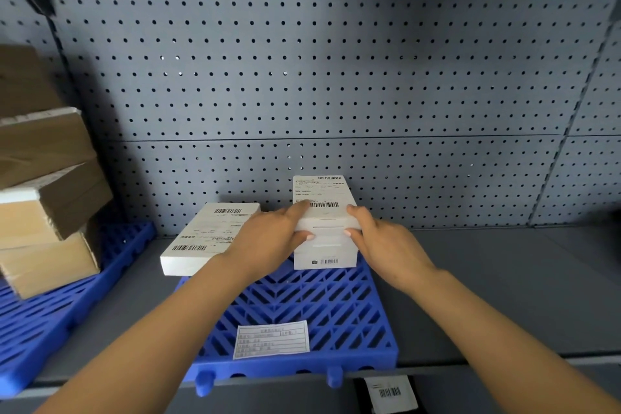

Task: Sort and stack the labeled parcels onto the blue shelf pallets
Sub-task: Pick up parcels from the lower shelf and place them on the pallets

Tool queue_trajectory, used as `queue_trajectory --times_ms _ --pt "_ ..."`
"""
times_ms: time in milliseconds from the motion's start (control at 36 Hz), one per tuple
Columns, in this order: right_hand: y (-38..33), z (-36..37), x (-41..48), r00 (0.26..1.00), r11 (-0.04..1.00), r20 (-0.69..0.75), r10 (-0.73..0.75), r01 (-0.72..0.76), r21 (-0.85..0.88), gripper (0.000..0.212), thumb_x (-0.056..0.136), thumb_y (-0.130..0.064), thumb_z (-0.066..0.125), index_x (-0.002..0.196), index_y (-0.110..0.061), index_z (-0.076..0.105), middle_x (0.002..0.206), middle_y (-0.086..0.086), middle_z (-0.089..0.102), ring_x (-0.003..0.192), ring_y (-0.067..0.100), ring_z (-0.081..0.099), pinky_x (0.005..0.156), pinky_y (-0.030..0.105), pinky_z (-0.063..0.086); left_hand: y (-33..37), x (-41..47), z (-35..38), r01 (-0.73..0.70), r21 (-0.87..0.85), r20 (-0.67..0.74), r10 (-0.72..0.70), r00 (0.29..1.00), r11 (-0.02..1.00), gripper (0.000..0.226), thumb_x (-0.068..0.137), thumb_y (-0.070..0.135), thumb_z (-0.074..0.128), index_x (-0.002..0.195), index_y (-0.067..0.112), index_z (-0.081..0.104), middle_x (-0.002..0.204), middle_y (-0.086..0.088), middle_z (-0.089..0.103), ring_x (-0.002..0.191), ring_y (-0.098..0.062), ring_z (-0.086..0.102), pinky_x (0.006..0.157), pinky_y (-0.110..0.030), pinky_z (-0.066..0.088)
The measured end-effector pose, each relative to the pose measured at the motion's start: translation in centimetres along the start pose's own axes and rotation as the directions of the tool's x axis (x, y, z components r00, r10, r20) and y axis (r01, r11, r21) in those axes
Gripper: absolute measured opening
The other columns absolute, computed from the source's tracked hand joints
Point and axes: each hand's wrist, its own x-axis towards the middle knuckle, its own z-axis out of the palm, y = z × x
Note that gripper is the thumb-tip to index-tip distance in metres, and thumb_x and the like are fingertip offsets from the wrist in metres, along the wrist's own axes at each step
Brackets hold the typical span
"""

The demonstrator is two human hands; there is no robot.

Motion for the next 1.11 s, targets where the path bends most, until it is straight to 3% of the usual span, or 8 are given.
queue_trajectory --times_ms 139,306,500,583,667,861,1000,1111 --pt "0.2 -0.3 -0.2 1.000 1.000 0.004 0.001 -0.001 0.003 0.050 0.102 -0.039 0.030 0.146 -0.019 0.017 0.107 0.004 0.060 0.074 0.015 0.044 0.059 0.030 0.034 0.3 -0.1 -0.2 0.023 0.028 0.013 -0.023 1.000 0.999 0.060 0.099 0.044 0.041 0.150 0.023 0.019 0.116 -0.003 0.062 0.097 -0.026 0.057 0.077 -0.033 0.037" --pt "0.4 0.1 -0.9 0.998 0.999 0.056 -0.041 0.042 -0.017 0.080 0.093 -0.043 0.054 0.150 -0.020 0.002 0.133 0.004 0.050 0.107 0.019 0.051 0.071 0.029 0.042 -0.1 -0.8 0.5 0.023 0.042 0.094 -0.027 0.995 0.999 0.092 0.086 0.045 0.064 0.151 0.026 0.002 0.102 0.002 0.063 0.094 -0.020 0.059 0.095 -0.036 0.040" --pt "0.6 1.0 -0.7 0.999 0.999 0.021 -0.034 0.034 -0.026 0.080 0.093 -0.039 0.054 0.150 -0.020 0.000 0.129 0.004 0.053 0.105 0.020 0.052 0.068 0.027 0.037 0.4 -0.8 0.5 0.050 0.185 0.034 -0.057 0.998 0.981 0.089 0.087 0.046 0.063 0.150 0.027 0.004 0.087 0.005 0.054 0.092 -0.021 0.057 0.096 -0.035 0.036" --pt "0.6 1.0 -0.8 0.999 1.000 0.018 -0.028 0.028 -0.006 0.079 0.095 -0.037 0.053 0.150 -0.020 -0.001 0.108 0.003 0.057 0.088 0.018 0.053 0.064 0.027 0.034 0.5 -0.8 0.6 0.097 0.127 0.083 -0.108 0.991 0.987 0.088 0.086 0.042 0.065 0.148 0.031 0.003 0.086 0.005 0.060 0.084 -0.019 0.058 0.088 -0.034 0.042" --pt "0.5 1.1 -0.9 0.999 0.999 0.046 -0.006 0.004 0.046 0.079 0.095 -0.034 0.053 0.150 -0.022 -0.003 0.073 -0.006 0.044 0.068 0.016 0.049 0.053 0.028 0.035 0.9 -0.9 0.9 0.168 -0.015 0.122 -0.165 0.979 0.986 0.089 0.086 0.032 0.068 0.147 0.034 0.003 0.088 -0.002 0.062 0.077 -0.019 0.058 0.067 -0.032 0.049" --pt "0.9 1.3 -0.7 0.998 0.990 0.053 -0.035 0.027 0.135 0.080 0.095 -0.029 0.053 0.150 -0.022 -0.004 0.069 -0.007 0.039 0.067 0.016 0.048 0.054 0.027 0.035 2.1 -1.3 0.9 0.268 -0.115 0.115 -0.255 0.960 0.956 0.088 0.087 0.026 0.067 0.148 0.036 0.004 0.090 -0.006 0.063 0.077 -0.019 0.061 0.065 -0.032 0.051" --pt "1.5 1.5 -0.8 0.996 0.983 0.010 -0.084 0.081 0.166 0.080 0.095 -0.029 0.055 0.151 -0.022 -0.001 0.069 -0.010 0.035 0.090 0.021 0.051 0.075 0.022 0.031 2.0 -1.4 1.0 0.282 -0.093 0.099 -0.273 0.957 0.955 0.090 0.086 0.030 0.068 0.147 0.037 0.002 0.087 -0.005 0.064 0.078 -0.019 0.063 0.071 -0.039 0.055" --pt "1.6 1.5 -0.8 0.992 0.986 -0.012 -0.125 0.125 0.113 0.078 0.095 -0.028 0.052 0.151 -0.020 -0.002 0.078 -0.006 0.044 0.078 0.018 0.050 0.091 0.026 0.037 1.8 -1.2 1.1 0.266 -0.048 0.120 -0.259 0.958 0.963 0.092 0.086 0.034 0.068 0.146 0.036 -0.002 0.085 -0.004 0.065 0.076 -0.021 0.063 0.070 -0.042 0.055"
